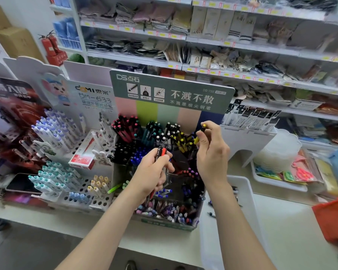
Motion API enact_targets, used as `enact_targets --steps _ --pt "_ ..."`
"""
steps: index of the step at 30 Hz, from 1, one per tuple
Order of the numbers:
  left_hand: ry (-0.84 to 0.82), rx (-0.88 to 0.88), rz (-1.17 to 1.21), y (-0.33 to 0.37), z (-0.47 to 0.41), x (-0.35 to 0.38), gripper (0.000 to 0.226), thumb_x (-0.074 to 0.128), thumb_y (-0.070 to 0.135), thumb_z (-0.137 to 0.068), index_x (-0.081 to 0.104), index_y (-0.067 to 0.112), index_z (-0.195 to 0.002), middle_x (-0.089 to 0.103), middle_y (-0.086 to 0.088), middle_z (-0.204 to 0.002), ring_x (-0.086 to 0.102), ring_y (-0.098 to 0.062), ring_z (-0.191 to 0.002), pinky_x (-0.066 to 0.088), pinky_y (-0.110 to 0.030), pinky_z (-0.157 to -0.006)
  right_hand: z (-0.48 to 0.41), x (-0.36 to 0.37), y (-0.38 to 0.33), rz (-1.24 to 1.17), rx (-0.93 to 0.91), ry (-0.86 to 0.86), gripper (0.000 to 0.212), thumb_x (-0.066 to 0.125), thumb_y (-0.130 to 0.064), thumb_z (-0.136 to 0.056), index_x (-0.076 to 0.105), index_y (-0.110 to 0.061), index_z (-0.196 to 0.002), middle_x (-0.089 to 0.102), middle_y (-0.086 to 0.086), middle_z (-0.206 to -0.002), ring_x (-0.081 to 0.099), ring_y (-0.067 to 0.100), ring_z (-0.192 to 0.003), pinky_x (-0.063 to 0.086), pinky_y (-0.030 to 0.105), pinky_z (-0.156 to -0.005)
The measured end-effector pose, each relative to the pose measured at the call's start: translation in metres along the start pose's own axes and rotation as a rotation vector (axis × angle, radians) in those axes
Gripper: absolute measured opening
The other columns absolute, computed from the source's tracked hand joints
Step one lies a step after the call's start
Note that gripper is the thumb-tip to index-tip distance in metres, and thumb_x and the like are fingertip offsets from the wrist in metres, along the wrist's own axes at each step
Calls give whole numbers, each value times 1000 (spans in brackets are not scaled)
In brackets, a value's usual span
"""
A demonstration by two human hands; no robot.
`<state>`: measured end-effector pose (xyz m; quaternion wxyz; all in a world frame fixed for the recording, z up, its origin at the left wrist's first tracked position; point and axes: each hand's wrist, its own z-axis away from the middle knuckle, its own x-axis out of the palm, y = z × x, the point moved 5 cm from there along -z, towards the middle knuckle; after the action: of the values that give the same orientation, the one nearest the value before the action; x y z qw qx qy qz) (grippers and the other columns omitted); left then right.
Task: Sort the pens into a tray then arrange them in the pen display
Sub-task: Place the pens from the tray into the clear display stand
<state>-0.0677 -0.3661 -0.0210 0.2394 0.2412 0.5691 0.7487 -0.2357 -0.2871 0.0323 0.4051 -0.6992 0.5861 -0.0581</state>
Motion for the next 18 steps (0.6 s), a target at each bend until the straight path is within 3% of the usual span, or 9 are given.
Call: enact_targets --steps 6,9,11,12,14,16,18 --pt "19 -6 -10 -3 -2 0 17 49 22 -111 61 14 -117 71 -9 -92 38 -15 -47 31 -26 -41 -11 -4 -4 -23 -51 80 17 58 -13 -110 59 -5 -125 67 5 -92 67 23 -74 55 33 -68" --pt "51 19 -21 -1 -5 2 16 52 23 -109 65 20 -119 77 -10 -100 35 -16 -46 31 -27 -42 -20 6 1 2 -27 -144 14 59 -13 -108 59 -11 -122 69 2 -91 64 16 -74 50 28 -69" --pt "67 41 -31 2 -9 6 17 56 23 -107 67 28 -120 70 -17 -84 33 -18 -46 30 -30 -44 -19 19 6 93 -43 -355 13 63 -14 -105 62 -16 -118 69 0 -89 61 19 -78 50 36 -73" --pt "75 52 -41 5 -11 9 19 58 22 -106 67 30 -120 59 -15 -70 31 -20 -46 29 -31 -45 -18 22 8 165 -75 -390 13 65 -15 -103 64 -17 -116 70 2 -90 60 23 -83 51 42 -76" --pt "97 62 -72 9 -15 12 18 59 17 -103 66 27 -116 39 -11 -67 28 -21 -49 29 -34 -44 -17 23 12 335 -114 -335 14 69 -21 -99 70 -19 -113 72 4 -95 59 30 -91 48 45 -80" --pt "107 71 -125 12 -17 16 5 59 14 -100 58 17 -104 37 -10 -71 30 -21 -50 31 -36 -45 -18 21 10 409 -88 -269 16 67 -29 -100 76 -20 -110 73 4 -96 59 32 -92 43 43 -79" --pt "99 96 -200 13 -17 20 5 60 12 -98 55 11 -96 41 -3 -66 34 -19 -51 33 -37 -49 -17 24 5 411 -107 -366 25 61 -41 -101 79 -25 -108 75 2 -95 60 32 -93 42 43 -81"
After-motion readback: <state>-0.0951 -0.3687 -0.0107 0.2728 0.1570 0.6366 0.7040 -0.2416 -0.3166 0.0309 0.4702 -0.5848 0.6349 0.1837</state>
